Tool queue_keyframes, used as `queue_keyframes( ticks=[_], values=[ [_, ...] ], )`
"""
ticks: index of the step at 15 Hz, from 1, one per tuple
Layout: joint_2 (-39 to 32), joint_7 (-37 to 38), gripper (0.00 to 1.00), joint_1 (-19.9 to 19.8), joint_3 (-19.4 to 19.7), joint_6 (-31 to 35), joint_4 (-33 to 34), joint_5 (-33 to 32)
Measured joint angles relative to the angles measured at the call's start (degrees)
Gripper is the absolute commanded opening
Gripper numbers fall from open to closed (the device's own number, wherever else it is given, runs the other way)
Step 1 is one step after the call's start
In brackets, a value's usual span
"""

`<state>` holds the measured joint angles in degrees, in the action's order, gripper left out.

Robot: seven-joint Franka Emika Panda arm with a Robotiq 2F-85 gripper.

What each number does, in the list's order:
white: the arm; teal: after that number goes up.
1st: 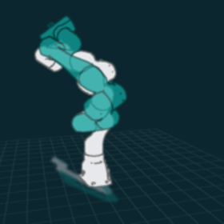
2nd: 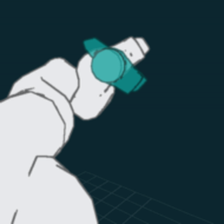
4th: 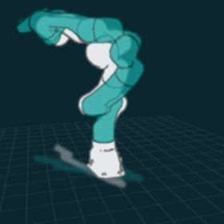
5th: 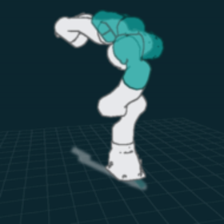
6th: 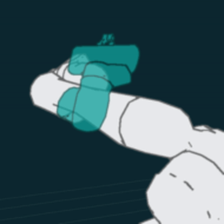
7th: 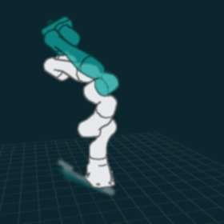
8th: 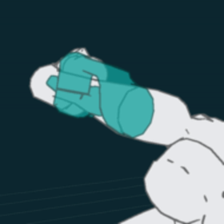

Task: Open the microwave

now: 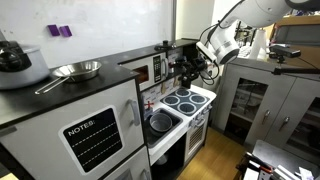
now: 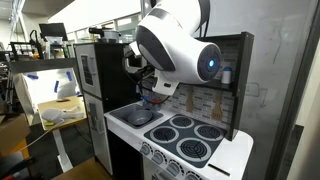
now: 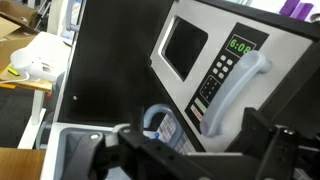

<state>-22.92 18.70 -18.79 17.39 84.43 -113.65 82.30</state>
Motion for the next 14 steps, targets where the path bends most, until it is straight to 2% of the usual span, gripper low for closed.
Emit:
queue_keyframes(
  ticks=[7,14],
  values=[
    [0.13,0.00,1.00,1.27,-0.67,1.42,-2.33,4.53],
    [0.77,0.00,1.00,2.15,-0.98,1.17,-2.52,4.68]
  ],
)
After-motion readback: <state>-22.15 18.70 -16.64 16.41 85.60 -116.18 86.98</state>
